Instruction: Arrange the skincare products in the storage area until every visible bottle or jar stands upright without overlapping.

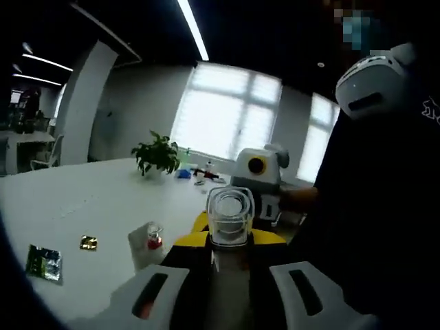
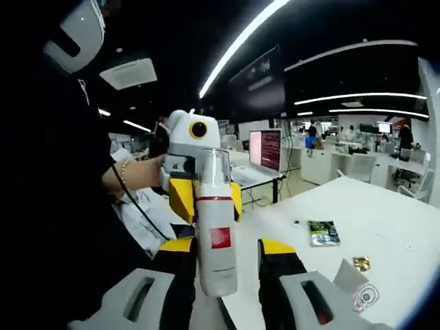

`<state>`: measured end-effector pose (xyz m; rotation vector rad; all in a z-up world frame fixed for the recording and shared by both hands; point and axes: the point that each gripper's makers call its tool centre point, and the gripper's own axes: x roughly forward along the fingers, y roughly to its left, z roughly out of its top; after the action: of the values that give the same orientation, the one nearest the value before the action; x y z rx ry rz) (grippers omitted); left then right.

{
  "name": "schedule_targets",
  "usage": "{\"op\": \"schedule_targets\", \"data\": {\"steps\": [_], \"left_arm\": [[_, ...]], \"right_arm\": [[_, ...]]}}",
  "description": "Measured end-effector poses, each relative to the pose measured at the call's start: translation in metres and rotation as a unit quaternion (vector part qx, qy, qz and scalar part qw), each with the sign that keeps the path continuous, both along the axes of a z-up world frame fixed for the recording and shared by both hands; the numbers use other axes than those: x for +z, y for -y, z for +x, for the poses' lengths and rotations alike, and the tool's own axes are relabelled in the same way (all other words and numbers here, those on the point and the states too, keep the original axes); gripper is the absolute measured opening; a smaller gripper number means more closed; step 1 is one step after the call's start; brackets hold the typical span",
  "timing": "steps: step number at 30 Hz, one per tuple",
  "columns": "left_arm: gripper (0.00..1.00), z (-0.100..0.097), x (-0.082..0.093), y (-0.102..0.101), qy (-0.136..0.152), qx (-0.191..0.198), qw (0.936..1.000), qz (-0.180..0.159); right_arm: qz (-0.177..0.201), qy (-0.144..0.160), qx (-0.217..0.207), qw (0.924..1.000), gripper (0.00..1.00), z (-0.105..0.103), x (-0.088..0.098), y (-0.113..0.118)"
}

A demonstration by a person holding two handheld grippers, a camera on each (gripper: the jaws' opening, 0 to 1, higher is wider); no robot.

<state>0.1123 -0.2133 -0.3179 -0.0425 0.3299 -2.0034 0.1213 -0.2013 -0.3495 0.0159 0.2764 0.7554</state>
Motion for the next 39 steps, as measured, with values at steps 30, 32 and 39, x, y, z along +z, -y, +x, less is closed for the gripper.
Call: {"op": "schedule_targets", "data": {"steps": [30, 32, 39], "left_arm": [[0.30, 0.056, -0.013, 0.040, -0.067, 0.292, 0.9525, 0.054], [0.30, 0.056, -0.016, 0.040, -0.066, 0.295, 0.9515, 0.056], [0.25, 0.063, -0.022, 0.035, -0.071, 0.314, 0.9445, 0.067]], "right_arm": [[-0.216, 0.053, -0.238, 0.9454, 0.12, 0.042, -0.017, 0.049], [-0.220, 0.057, -0.242, 0.9433, 0.12, 0.043, -0.019, 0.048], [-0.246, 0.076, -0.247, 0.9342, 0.12, 0.043, -0.014, 0.049]]}}
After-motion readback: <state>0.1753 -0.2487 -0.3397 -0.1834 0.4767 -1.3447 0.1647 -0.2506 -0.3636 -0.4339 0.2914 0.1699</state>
